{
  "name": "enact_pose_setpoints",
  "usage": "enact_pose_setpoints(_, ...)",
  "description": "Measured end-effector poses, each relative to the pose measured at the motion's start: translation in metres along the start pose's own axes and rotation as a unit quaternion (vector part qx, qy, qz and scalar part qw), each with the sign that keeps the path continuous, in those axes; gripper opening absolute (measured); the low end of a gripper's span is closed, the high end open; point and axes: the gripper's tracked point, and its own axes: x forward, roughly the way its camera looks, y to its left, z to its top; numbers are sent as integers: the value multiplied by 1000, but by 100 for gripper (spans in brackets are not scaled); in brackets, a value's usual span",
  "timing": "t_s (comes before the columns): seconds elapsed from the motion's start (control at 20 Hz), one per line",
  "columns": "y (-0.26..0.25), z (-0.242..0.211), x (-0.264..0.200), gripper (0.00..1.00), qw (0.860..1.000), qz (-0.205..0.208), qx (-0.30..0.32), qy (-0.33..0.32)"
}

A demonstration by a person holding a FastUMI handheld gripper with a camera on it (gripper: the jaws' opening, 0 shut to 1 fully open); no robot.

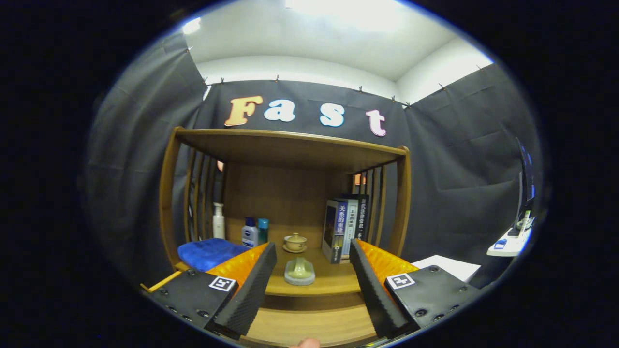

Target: Pull open the drawer, take out the items inside it, and place them on the countertop above the cabinet.

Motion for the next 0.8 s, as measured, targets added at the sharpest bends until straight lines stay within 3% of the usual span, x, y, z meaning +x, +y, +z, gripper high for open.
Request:
enact_pose_setpoints(0.6,18,-87,-73,97,997,60,29,25)
enact_pose_setpoints(0.8,9,-118,-84,97,998,50,17,43)
